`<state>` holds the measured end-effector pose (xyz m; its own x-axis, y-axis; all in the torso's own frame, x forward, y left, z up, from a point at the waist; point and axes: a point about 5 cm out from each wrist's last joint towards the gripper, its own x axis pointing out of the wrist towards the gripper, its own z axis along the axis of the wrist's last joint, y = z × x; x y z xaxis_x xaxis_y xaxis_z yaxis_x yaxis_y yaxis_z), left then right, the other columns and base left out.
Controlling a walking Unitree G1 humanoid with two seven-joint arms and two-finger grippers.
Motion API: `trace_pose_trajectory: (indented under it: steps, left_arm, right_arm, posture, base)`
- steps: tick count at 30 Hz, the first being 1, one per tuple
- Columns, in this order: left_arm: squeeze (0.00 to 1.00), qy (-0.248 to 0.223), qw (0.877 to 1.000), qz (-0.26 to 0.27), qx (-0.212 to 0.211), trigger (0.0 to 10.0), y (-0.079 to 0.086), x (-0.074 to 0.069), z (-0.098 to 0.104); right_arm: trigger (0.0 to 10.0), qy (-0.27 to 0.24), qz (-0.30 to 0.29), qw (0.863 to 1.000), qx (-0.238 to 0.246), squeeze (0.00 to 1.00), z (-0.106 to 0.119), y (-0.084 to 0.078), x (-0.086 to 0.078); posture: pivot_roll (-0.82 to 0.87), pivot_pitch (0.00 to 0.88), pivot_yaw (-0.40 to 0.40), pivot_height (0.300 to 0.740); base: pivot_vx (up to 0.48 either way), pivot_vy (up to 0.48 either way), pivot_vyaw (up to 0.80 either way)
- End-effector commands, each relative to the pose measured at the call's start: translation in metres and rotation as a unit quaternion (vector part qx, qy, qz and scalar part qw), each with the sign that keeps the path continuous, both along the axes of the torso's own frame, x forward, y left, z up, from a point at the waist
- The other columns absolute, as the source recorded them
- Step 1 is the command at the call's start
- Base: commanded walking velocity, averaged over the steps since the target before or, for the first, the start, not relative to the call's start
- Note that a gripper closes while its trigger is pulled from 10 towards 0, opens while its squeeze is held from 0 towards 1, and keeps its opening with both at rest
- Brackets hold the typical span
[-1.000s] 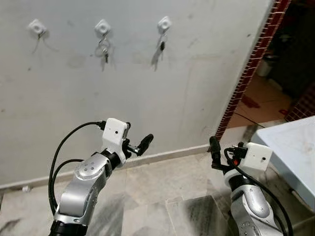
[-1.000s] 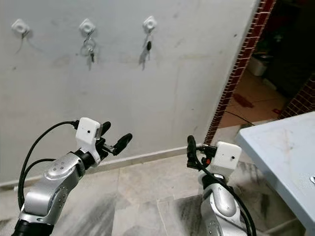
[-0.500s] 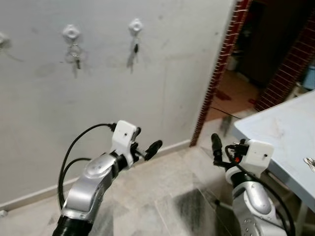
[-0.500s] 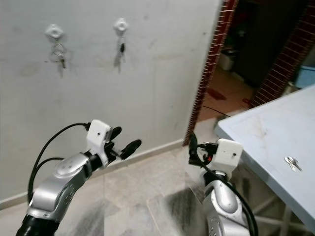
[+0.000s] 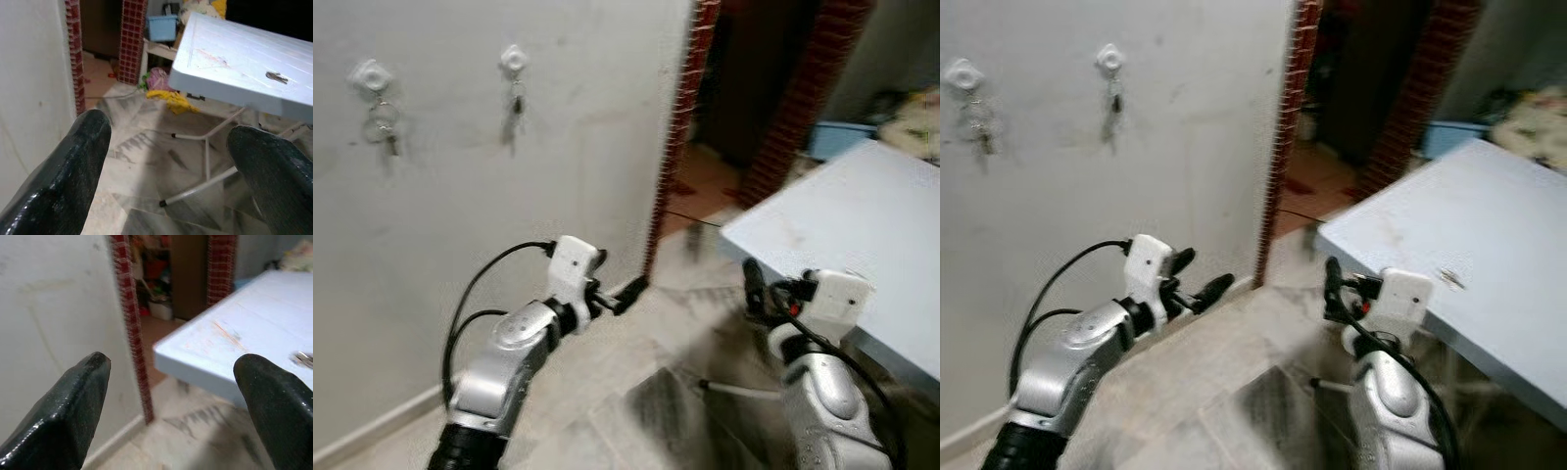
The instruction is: Hang keys on a hook
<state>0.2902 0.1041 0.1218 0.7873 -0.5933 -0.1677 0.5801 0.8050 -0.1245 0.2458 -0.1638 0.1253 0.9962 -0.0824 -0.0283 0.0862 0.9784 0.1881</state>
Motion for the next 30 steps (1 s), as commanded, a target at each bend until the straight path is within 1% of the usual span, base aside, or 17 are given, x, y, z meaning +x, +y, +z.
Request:
trace_pose_trajectory:
  steps: [1,4,9,14,18,26,30]
  left_arm:
    - [0.0,-0.001,1.0,-0.001,-0.007,10.0,-0.0045,0.0017,0.0041]
    - [0.0,0.001,1.0,0.004,-0.011,10.0,-0.0043,0.0024,0.0042]
    - [0.0,0.001,1.0,-0.006,-0.012,10.0,-0.0069,0.0015,0.0062]
    - [0.0,0.003,1.0,-0.004,-0.014,10.0,-0.0055,0.0054,0.0077]
    - [0.0,0.008,1.0,0.0,-0.018,10.0,-0.0056,0.0076,0.007]
    - [0.0,0.01,1.0,-0.01,-0.02,10.0,-0.0088,0.0086,0.0075]
    - [0.0,0.01,1.0,-0.013,-0.018,10.0,-0.0085,0.0093,0.0081]
  right_arm:
    - [10.0,-0.003,-0.008,1.0,-0.007,0.0,0.0032,-0.0051,0.0005]
    - [10.0,-0.003,-0.008,1.0,-0.008,0.0,0.0032,-0.006,0.0009]
    - [10.0,-0.004,-0.014,1.0,-0.008,0.0,0.0029,-0.0072,0.0009]
    - [10.0,-0.005,-0.016,1.0,-0.003,0.0,0.0026,-0.0051,0.0]
    - [10.0,-0.005,-0.014,1.0,-0.003,0.0,0.0022,-0.0041,-0.0013]
    - [10.0,-0.008,-0.021,1.0,-0.002,0.0,0.0031,-0.0045,0.0007]
    - [10.0,-0.007,-0.022,1.0,-0.001,0.0,0.0017,-0.0038,-0.0004]
  posture:
    - [0.1,0.0,-0.048,0.74]
    - [0.1,0.0,-0.046,0.74]
    - [0.1,0.0,-0.027,0.74]
    - [0.1,0.0,-0.017,0.74]
    - [0.1,0.0,-0.012,0.74]
    - [0.09,0.0,-0.005,0.74]
    - [0.09,0.0,-0.003,0.74]
  base:
    - [0.0,0.0,-0.8]
    - [0.0,0.0,-0.8]
    - [0.0,0.0,-0.8]
    - [0.0,0.0,-0.71]
    - [0.0,0.0,0.0]
    - [0.0,0.0,0.0]
    - [0.0,-0.249,0.0]
